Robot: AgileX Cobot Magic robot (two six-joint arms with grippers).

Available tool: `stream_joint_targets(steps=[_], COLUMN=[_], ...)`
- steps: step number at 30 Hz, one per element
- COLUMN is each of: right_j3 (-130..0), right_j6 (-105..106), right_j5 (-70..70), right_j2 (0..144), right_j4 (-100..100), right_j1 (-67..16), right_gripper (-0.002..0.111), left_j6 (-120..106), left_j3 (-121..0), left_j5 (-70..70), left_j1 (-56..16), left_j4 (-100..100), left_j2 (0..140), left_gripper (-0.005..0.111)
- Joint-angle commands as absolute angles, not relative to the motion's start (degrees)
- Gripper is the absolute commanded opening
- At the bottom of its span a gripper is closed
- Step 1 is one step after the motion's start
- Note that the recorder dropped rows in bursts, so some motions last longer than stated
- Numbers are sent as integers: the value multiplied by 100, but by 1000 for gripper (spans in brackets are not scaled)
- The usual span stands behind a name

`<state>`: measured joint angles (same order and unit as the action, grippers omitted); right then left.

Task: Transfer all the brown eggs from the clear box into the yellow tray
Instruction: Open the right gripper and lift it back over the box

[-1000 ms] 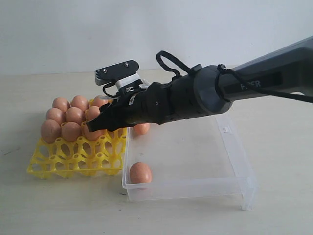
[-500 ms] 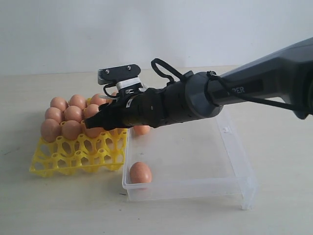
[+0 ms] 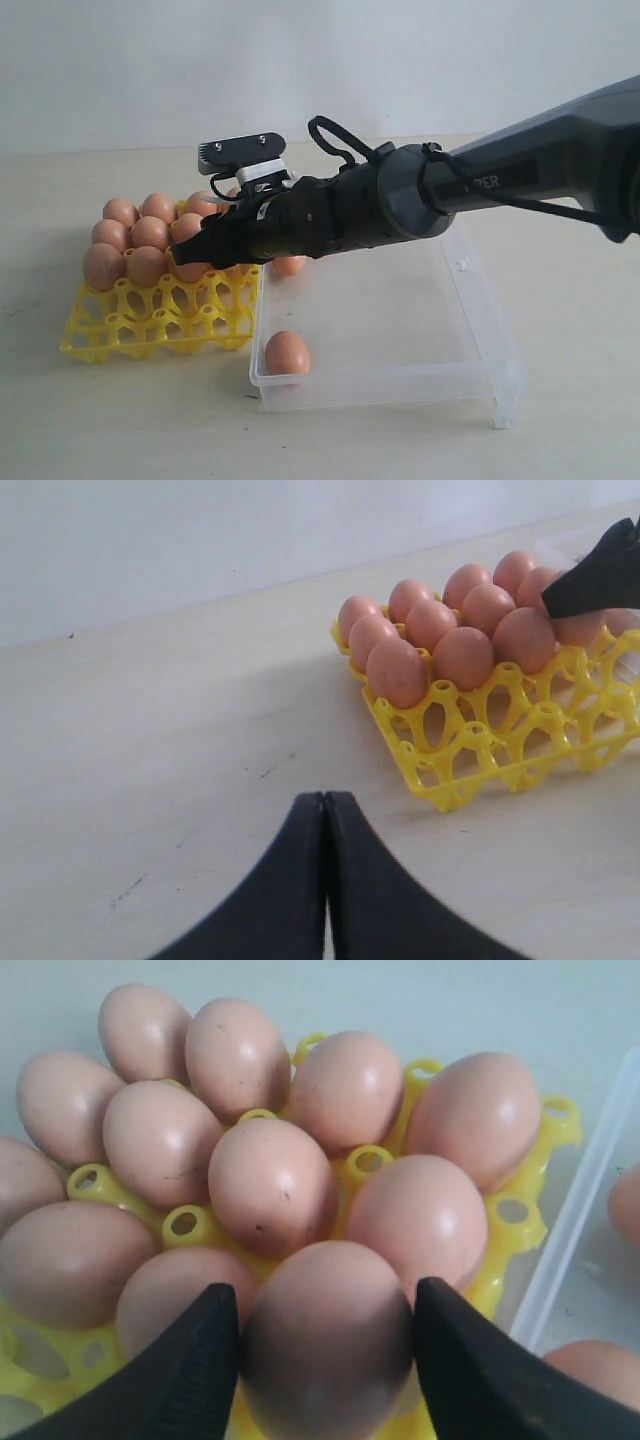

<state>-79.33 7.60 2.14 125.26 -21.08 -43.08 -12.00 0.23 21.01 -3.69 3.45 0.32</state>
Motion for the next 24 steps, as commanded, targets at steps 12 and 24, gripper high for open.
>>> stream_joint_targets(steps=[12, 24], right_j3=[-7983, -7983], right_j6=[940, 971], right_j5=[-417, -1517], right_j2=[11482, 10447], right_j4=[-2022, -1916], right_j1=[-4091, -4091], right_gripper=[57, 56], left_j6=[-1197, -1197], left_j3=[0, 0], left_j5=[2066, 2066], left_j1=[-393, -393], left_j4=[354, 354], left_j2=[0, 0], left_gripper=[0, 0])
